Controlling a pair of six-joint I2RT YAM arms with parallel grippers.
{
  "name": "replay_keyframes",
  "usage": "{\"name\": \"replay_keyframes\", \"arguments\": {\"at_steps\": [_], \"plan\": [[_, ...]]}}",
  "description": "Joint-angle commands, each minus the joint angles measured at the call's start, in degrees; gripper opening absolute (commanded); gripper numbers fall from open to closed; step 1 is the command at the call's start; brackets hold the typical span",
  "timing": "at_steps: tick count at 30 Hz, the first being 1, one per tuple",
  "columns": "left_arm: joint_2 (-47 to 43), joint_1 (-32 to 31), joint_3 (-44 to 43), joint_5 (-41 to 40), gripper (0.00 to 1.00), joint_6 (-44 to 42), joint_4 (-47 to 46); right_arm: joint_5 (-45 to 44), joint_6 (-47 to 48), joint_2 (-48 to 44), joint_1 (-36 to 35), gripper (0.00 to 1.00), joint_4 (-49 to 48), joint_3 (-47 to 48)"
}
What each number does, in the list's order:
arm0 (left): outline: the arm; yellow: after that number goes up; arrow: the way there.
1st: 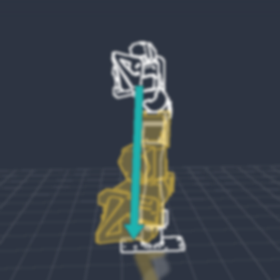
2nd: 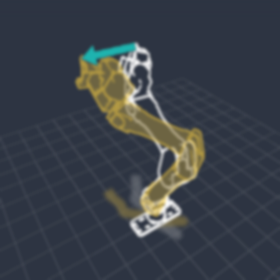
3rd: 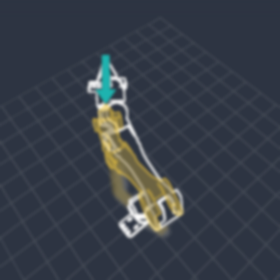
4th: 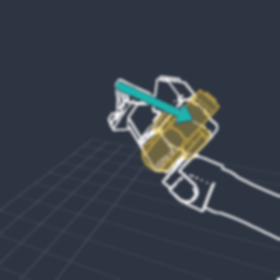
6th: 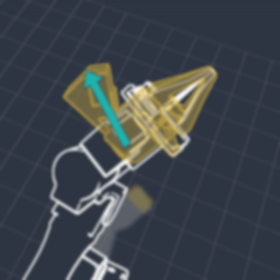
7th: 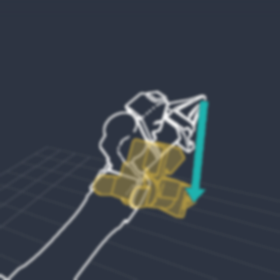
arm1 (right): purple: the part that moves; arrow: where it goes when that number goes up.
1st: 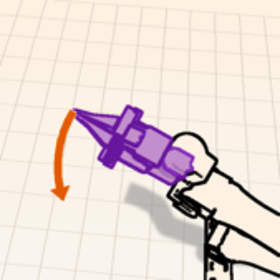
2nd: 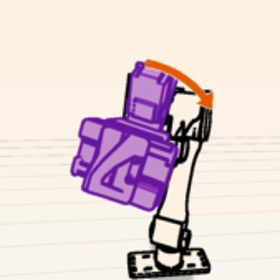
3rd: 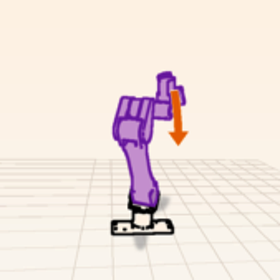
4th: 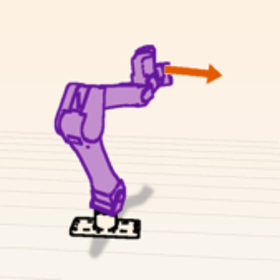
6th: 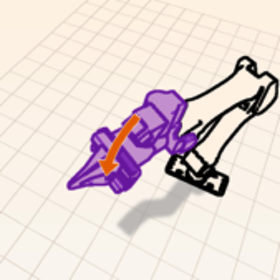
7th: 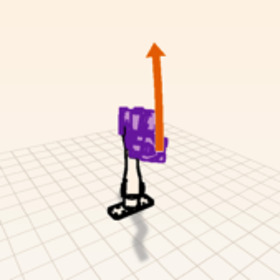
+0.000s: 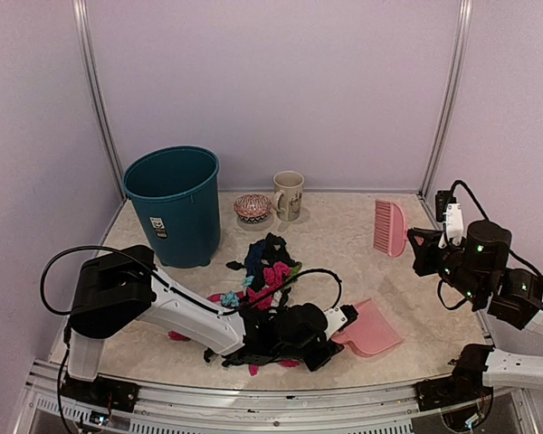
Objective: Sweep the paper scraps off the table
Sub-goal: Pick up the dustpan from the center of the board.
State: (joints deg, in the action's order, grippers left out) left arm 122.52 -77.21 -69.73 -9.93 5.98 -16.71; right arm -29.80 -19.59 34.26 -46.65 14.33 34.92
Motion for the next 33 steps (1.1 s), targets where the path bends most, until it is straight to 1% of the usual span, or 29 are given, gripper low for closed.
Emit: {"name": "replay_keyframes", "arguments": {"at_steps": [1, 5, 15, 28, 31, 33], "plan": [[-2.6, 0.2, 1.5, 0.9, 0.40, 0.3, -2.6, -0.1, -0.3, 0.5, 0.6, 0.00, -1.2, 0.3], [-3.2, 0.2, 2.3, 0.7, 0.38, 0.3, -3.5, -0.2, 0.0, 0.9, 0.6, 0.00, -1.4, 0.5], [-3.8, 0.2, 2.9, 0.5, 0.38, 0.0, -5.1, 0.1, 0.0, 1.1, 0.6, 0.00, -1.7, 0.5], [-2.6, 0.2, 2.5, 1.1, 0.38, -0.1, -4.8, -0.1, -0.6, 0.4, 0.6, 0.00, -1.1, 0.0], [-2.2, 0.3, 2.2, 1.1, 0.38, -0.1, -4.6, 0.1, -0.7, 0.5, 0.6, 0.00, -1.2, -0.1], [-2.0, 0.3, 2.0, 1.1, 0.41, -0.1, -4.5, 0.1, -0.7, 0.5, 0.6, 0.00, -1.2, -0.1]]}}
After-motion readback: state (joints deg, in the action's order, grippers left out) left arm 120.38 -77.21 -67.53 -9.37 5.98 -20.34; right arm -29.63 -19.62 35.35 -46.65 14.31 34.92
